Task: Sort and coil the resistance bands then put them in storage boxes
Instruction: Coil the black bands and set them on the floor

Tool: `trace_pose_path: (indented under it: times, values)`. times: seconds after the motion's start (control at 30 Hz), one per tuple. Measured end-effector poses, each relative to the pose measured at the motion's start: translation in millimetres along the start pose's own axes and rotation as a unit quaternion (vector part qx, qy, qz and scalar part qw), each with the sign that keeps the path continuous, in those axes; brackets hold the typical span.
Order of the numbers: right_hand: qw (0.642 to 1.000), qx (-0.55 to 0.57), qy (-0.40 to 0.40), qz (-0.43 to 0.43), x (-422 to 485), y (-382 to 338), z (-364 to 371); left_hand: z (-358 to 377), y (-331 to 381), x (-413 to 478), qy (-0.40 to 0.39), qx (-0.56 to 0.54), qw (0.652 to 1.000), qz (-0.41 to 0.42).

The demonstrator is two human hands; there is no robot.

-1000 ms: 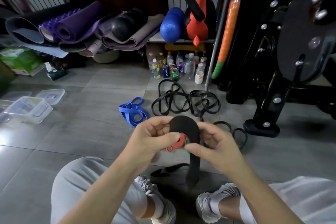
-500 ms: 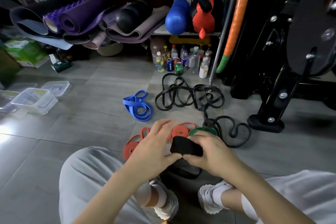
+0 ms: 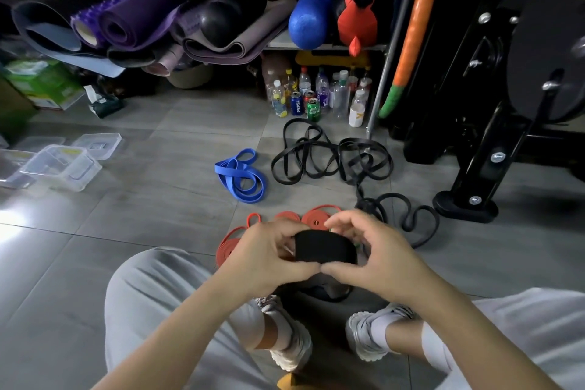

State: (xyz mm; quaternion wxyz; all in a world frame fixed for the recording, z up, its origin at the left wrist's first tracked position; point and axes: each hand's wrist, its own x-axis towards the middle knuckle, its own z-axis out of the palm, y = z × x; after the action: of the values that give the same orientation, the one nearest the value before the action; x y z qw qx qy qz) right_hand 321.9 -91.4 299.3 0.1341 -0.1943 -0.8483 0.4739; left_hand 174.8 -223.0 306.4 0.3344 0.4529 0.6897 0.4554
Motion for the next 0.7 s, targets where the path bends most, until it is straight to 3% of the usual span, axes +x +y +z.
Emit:
trace_pose_path:
  times: [0.1, 0.23, 0.33, 0.43, 0.5, 0.57, 0.6, 0.63, 0.7]
  values:
    - [0.997, 0.073, 0.004, -0.012, -3.8, 5.8, 6.9, -1.9, 0.8, -4.6, 0.020, -0.162, 0.986, -0.015]
    - [0.968, 0.240, 0.063, -0.042, -5.9, 2.7, 17.5, 6.5, -1.2, -7.9, 0.016, -0.336, 0.940, -0.054]
    - [0.952, 0.289, 0.096, -0.045, -2.5, -0.3, 26.2, 18.2, -5.7, -9.9, -0.003, -0.406, 0.912, -0.065]
    - [0.960, 0.260, 0.097, -0.037, -1.0, -2.3, 23.0, 19.2, -8.1, -10.3, 0.005, -0.412, 0.907, -0.088]
    - [0.976, 0.202, 0.083, -0.016, -0.9, -2.1, 16.6, 11.3, -5.9, -8.2, 0.024, -0.321, 0.941, -0.105]
    - [0.994, 0.094, 0.058, -0.006, 0.9, -2.8, 11.7, -0.6, -0.1, -6.0, 0.040, -0.095, 0.992, -0.076]
    - [0.998, 0.040, 0.045, -0.007, 2.9, -3.5, 10.3, -5.8, 6.5, -5.4, 0.033, 0.026, 0.998, -0.055]
    - [0.999, 0.002, 0.035, -0.008, 5.2, -4.6, 9.0, -9.0, 13.9, -4.4, 0.007, 0.140, 0.990, -0.031]
    - [0.999, -0.036, 0.014, -0.011, 9.8, -9.6, 6.1, -11.9, 25.7, -1.2, -0.035, 0.336, 0.941, -0.002]
